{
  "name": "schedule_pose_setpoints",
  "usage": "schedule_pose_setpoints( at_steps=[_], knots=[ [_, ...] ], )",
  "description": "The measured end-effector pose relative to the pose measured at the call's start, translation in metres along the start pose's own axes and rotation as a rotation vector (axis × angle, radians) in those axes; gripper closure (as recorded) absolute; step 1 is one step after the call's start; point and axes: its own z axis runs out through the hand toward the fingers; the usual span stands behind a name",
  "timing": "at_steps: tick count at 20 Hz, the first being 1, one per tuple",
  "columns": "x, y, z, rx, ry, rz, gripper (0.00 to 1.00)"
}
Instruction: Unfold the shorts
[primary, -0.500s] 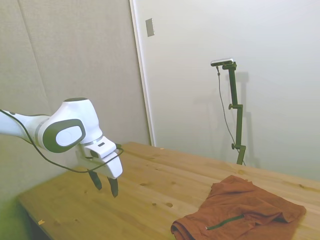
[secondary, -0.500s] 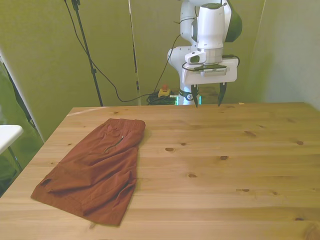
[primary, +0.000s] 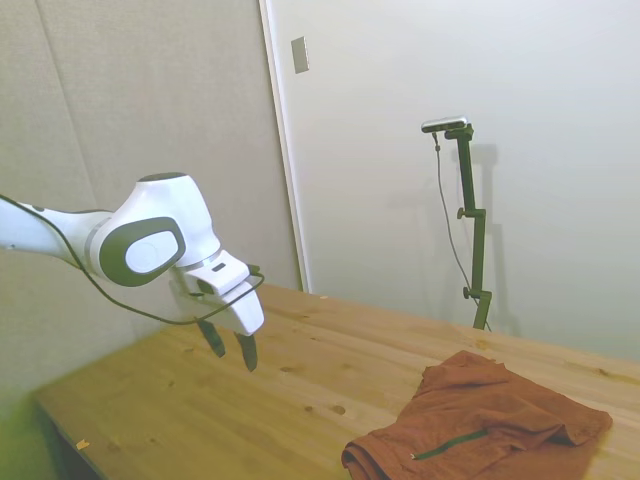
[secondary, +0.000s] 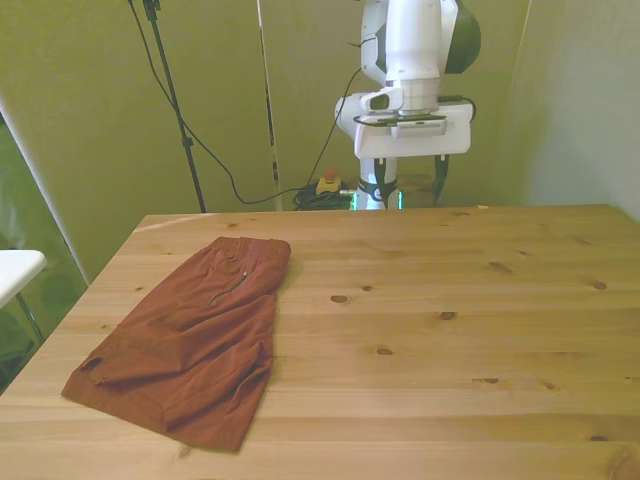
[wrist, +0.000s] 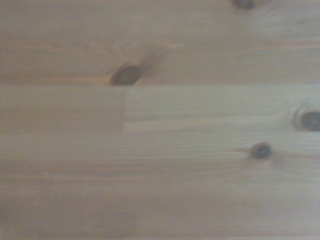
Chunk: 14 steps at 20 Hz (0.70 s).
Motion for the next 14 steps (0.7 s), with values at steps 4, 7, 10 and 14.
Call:
schedule_pose_setpoints(
  at_steps=[4, 7, 10, 14],
  knots=[
    [0.074, 0.031, -0.016, 0.039, 0.056, 0.107, 0.00],
    [0.140, 0.058, -0.017, 0.044, 0.077, 0.178, 0.00],
    [0.198, 0.078, -0.011, 0.053, 0.090, 0.237, 0.00],
    [0.271, 0.116, 0.000, 0.070, 0.093, 0.351, 0.00]
  ],
)
